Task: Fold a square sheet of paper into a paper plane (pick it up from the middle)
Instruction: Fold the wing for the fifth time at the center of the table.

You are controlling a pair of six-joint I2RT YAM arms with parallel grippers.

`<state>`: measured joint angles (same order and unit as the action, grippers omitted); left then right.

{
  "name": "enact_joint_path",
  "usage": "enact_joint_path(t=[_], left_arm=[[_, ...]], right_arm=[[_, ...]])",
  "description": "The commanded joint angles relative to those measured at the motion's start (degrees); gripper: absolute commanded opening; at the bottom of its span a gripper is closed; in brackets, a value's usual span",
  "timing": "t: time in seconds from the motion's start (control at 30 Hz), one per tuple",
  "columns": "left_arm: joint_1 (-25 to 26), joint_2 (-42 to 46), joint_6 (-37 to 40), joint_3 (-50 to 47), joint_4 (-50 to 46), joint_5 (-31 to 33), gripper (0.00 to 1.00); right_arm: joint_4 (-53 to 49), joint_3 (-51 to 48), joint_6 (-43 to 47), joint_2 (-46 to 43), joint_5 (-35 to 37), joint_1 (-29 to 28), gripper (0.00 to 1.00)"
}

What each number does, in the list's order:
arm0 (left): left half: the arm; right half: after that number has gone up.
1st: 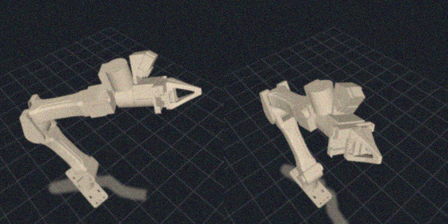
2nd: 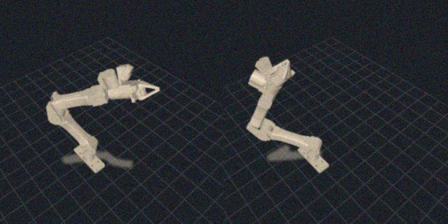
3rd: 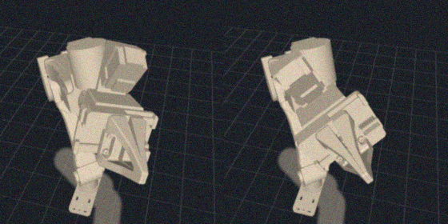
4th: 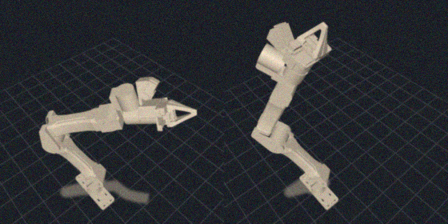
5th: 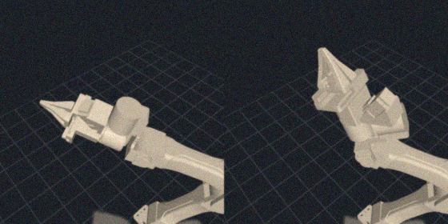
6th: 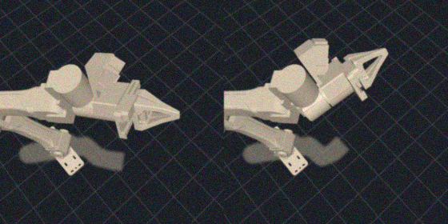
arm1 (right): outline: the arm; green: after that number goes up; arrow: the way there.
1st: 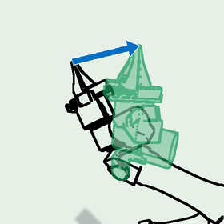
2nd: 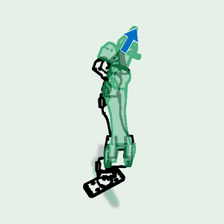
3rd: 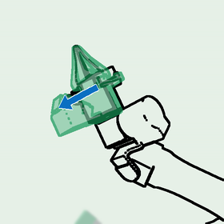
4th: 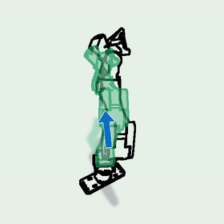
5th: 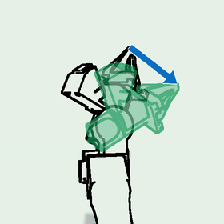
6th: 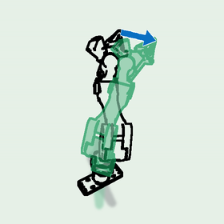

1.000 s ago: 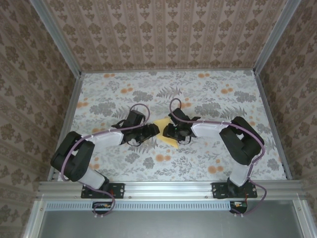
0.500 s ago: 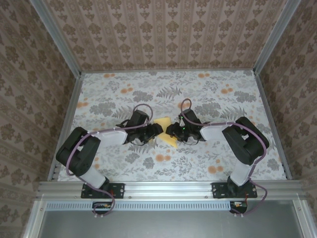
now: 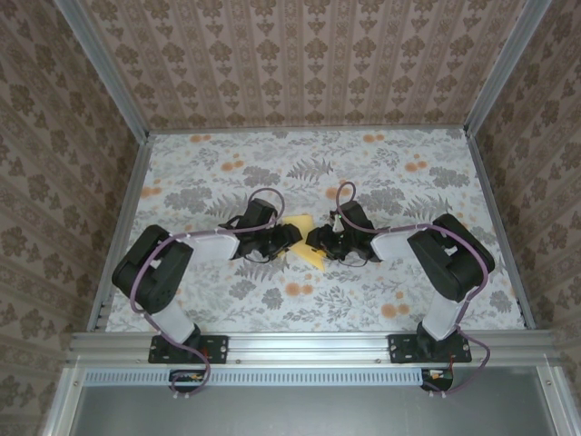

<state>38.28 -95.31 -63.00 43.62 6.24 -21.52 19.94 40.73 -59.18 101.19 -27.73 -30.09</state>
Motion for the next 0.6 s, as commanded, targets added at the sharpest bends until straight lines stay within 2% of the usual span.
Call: enact_joint_path(t=[0.0,0.1,0.17,0.37,0.43,0.57], left_arm=[[0.39,-1.17,-0.89,1.47,2.18,-1.67,0.53],[0.30,-1.54,-0.89,1.81,2.87,-2.01,0.46],[0.22,-1.81,-0.96,1.74,3.40,-2.10,0.37],[0.21,-1.94,-2.21,0.48,5.82,-1.64,0.10],[0.54,-1.56,-2.63,0.13,5.80,-0.89,0.06],[1.56,-0.62,-3.40,0.30,5.04,0.85,0.04]], right_arm=[[-3.35,-2.32,0.14,1.52,2.06,0.79,0.41],[-2.96,-2.55,1.13,1.23,1.30,1.30,0.42],[-2.57,-2.50,3.18,0.59,0.01,1.57,0.43],[-10.21,0.69,16.44,-4.22,1.68,1.96,0.50],[-12.68,1.67,20.79,-6.33,3.54,1.96,0.52],[-13.20,0.58,29.32,-11.36,8.33,1.49,0.58]])
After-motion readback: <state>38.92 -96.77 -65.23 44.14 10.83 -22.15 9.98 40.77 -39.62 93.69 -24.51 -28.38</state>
